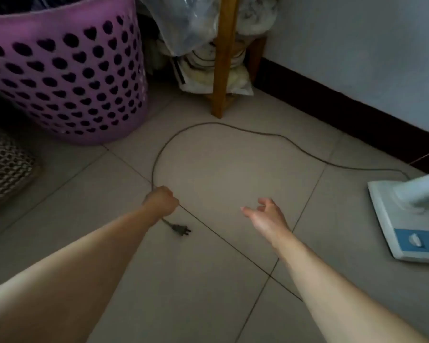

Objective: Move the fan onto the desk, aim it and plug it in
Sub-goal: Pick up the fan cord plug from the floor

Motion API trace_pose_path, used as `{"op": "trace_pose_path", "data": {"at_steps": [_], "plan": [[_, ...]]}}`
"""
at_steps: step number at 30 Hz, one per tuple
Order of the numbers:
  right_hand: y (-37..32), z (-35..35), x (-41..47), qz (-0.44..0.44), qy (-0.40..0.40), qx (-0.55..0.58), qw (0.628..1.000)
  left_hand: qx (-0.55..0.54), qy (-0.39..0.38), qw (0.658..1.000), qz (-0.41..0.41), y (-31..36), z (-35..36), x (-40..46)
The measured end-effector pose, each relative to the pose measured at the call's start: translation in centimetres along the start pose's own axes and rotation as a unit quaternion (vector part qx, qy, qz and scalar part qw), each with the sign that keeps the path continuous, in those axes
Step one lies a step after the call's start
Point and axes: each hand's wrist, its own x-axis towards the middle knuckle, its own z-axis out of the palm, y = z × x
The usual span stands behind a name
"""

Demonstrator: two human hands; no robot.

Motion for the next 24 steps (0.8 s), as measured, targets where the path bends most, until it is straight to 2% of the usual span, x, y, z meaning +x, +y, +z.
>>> {"op": "trace_pose_path", "data": {"at_steps": [4, 6, 9, 15, 18, 21, 24], "plan": [[0.8, 1.0, 1.3, 0.000, -0.009, 0.002, 1.000, 0.113, -0.026, 0.993, 0.028, -2.4, 1.1, 2.0], [1.4, 1.5, 1.5, 0.005, -0.007, 0.007, 1.000, 0.208, -0.033, 0.976, 0.061, -3.6, 2.0, 2.6], [1.8, 1.9, 1.6, 0.007, -0.006, 0.012, 1.000, 0.314, -0.008, 0.941, 0.123, -5.1, 3.0, 3.3], [2.4, 1.9, 1.2, 0.002, 0.017, 0.013, 1.000, 0.404, 0.060, 0.893, 0.188, -5.7, 4.3, 3.6], [2.5, 1.6, 0.9, 0.000, 0.028, 0.002, 1.000, 0.363, 0.056, 0.898, 0.241, -4.2, 4.0, 2.6], [2.1, 1.0, 0.3, -0.003, 0.031, 0.003, 1.000, 0.236, 0.030, 0.925, 0.295, -0.7, 3.7, 0.6], [1.4, 0.1, -0.3, 0.046, 0.052, 0.096, 0.993, 0.097, 0.022, 0.943, 0.317, 4.2, 3.7, -1.8]]}}
